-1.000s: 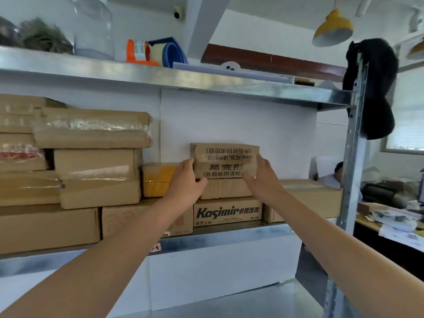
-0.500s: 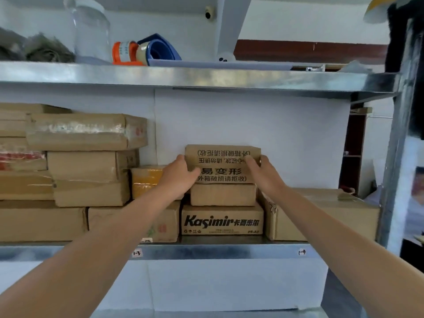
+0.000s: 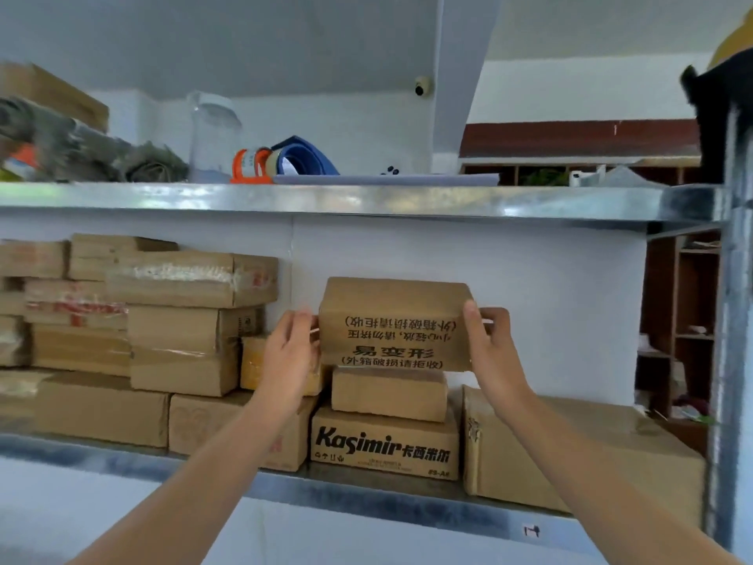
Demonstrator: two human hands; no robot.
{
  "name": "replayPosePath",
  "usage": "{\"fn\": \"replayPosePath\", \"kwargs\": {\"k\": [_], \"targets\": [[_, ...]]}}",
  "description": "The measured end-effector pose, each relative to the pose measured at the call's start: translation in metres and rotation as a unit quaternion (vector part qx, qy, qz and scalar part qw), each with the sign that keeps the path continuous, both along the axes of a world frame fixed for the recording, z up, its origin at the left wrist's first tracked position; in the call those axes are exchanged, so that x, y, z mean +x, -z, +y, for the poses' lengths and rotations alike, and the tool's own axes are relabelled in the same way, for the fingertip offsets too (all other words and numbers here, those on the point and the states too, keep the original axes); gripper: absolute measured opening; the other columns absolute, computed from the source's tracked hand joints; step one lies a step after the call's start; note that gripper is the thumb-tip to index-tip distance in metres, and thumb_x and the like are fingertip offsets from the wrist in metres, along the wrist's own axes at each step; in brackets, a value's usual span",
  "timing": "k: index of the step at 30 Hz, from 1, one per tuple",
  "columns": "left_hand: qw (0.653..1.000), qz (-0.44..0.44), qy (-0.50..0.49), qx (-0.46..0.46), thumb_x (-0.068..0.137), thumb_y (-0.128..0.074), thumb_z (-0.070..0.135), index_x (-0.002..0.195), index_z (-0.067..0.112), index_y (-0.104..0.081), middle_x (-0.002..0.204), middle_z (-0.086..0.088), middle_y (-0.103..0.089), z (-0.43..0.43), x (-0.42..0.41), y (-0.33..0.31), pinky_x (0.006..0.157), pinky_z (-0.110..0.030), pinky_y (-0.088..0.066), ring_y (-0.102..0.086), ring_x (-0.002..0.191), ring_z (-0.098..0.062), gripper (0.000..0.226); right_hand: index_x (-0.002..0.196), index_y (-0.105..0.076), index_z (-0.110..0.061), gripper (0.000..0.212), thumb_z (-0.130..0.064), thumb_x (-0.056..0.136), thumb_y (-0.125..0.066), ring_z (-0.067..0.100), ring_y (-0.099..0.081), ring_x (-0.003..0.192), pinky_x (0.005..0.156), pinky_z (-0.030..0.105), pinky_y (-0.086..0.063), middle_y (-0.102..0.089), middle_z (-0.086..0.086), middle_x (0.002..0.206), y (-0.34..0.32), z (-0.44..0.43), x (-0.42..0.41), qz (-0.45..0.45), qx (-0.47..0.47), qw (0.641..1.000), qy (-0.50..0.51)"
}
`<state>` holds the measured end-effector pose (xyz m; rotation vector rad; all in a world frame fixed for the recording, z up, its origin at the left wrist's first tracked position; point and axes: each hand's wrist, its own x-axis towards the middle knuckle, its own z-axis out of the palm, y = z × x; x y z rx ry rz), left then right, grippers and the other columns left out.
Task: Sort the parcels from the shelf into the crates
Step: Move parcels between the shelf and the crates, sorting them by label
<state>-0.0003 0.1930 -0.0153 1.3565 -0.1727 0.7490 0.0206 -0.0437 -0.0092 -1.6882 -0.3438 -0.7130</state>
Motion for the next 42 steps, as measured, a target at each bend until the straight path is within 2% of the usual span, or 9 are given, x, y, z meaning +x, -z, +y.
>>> {"fn": "replayPosePath", "kwargs": {"k": [6, 12, 17, 21, 24, 31, 35, 39, 42], "targets": [[0.998, 0.005, -0.050, 0.031, 0.090, -0.062, 0.051, 0.091, 0.016, -0.059, 0.102, -0.008, -0.069, 0.005, -0.032, 0.017, 0.092, -0.040, -0.054, -0.067, 0.100, -0.023, 0.035, 0.117, -0.040, -0.023, 0.040, -0.052, 0.094, -0.055, 0.004, -0.061, 0.091, 0.053, 0.010, -0.048, -0.056, -0.007, 0.106, 0.001, 0.000, -0.022, -0.009, 0.010, 0.999, -0.045], [0.996, -0.001, -0.054, 0.074, 0.070, -0.073, 0.059, 0.115, 0.027, -0.064, 0.110, 0.005, -0.069, 0.020, -0.064, 0.027, 0.092, -0.037, -0.056, -0.067, 0.103, -0.012, 0.056, 0.127, -0.050, -0.031, 0.044, -0.059, 0.094, -0.047, 0.009, -0.059, 0.096, 0.081, 0.035, -0.057, -0.048, -0.005, 0.113, 0.017, 0.000, -0.037, 0.018, -0.059, 0.997, -0.043], [0.991, 0.008, -0.081, 0.109, 0.087, -0.067, 0.047, 0.129, 0.032, -0.063, 0.119, 0.011, -0.067, 0.031, -0.084, 0.047, 0.089, -0.029, -0.054, -0.064, 0.107, -0.005, 0.044, 0.103, -0.054, -0.052, 0.011, -0.056, 0.094, -0.051, -0.002, -0.057, 0.094, 0.071, 0.013, -0.045, -0.048, -0.011, 0.116, 0.032, 0.009, -0.047, 0.015, -0.079, 0.993, -0.092], [0.974, 0.000, -0.100, 0.204, 0.095, -0.063, 0.027, 0.129, 0.026, -0.060, 0.120, 0.008, -0.064, 0.039, -0.096, 0.064, 0.090, -0.023, -0.053, -0.062, 0.108, -0.003, 0.034, 0.120, -0.056, -0.031, 0.033, -0.037, 0.090, -0.069, 0.014, -0.062, 0.109, 0.086, 0.037, -0.056, -0.060, -0.005, 0.122, 0.051, 0.016, -0.051, 0.093, 0.001, 0.984, -0.151], [0.963, -0.006, -0.137, 0.233, 0.094, -0.066, 0.021, 0.123, 0.031, -0.055, 0.114, 0.012, -0.061, 0.045, -0.098, 0.071, 0.075, -0.010, -0.050, -0.060, 0.101, 0.000, 0.033, 0.110, -0.058, -0.031, 0.042, -0.058, 0.079, -0.069, 0.012, -0.064, 0.106, 0.090, 0.043, -0.057, -0.064, -0.010, 0.113, 0.063, 0.020, -0.055, 0.113, 0.027, 0.980, -0.161], [0.977, 0.035, -0.076, 0.194, 0.098, -0.052, 0.000, 0.118, 0.018, -0.066, 0.114, 0.003, -0.068, 0.061, -0.105, 0.091, 0.092, -0.027, -0.052, -0.063, 0.108, -0.014, 0.031, 0.112, -0.057, -0.022, 0.048, -0.036, 0.075, -0.084, 0.016, -0.065, 0.106, 0.088, 0.043, -0.057, -0.066, -0.004, 0.113, 0.069, 0.027, -0.060, 0.116, 0.062, 0.984, -0.117], [0.995, 0.035, -0.038, 0.086, 0.102, -0.050, 0.014, 0.102, 0.019, -0.070, 0.106, -0.001, -0.068, 0.078, -0.114, 0.093, 0.092, -0.033, -0.056, -0.065, 0.105, -0.021, 0.020, 0.124, -0.058, -0.025, 0.063, -0.028, 0.069, -0.089, 0.010, -0.064, 0.107, 0.089, 0.035, -0.055, -0.066, -0.008, 0.116, 0.071, 0.044, -0.066, 0.115, 0.024, 0.984, -0.133], [0.996, 0.044, -0.049, 0.066, 0.095, -0.060, 0.043, 0.094, 0.017, -0.064, 0.080, 0.016, -0.064, 0.101, -0.124, 0.096, 0.087, -0.033, -0.059, -0.064, 0.088, -0.005, 0.027, 0.121, -0.061, -0.030, 0.062, -0.019, 0.068, -0.090, 0.007, -0.063, 0.105, 0.082, 0.023, -0.053, -0.068, -0.010, 0.113, 0.077, 0.074, -0.072, 0.110, -0.035, 0.982, -0.149], [0.990, 0.062, -0.090, 0.086, 0.088, -0.065, 0.053, 0.100, 0.030, -0.067, 0.090, 0.022, -0.067, 0.123, -0.138, 0.105, 0.082, -0.023, -0.055, -0.063, 0.087, 0.006, 0.026, 0.124, -0.051, -0.028, 0.072, -0.018, 0.065, -0.091, 0.005, -0.060, 0.103, 0.076, 0.021, -0.052, -0.061, -0.009, 0.115, 0.083, 0.102, -0.078, 0.104, -0.032, 0.984, -0.142]]}}
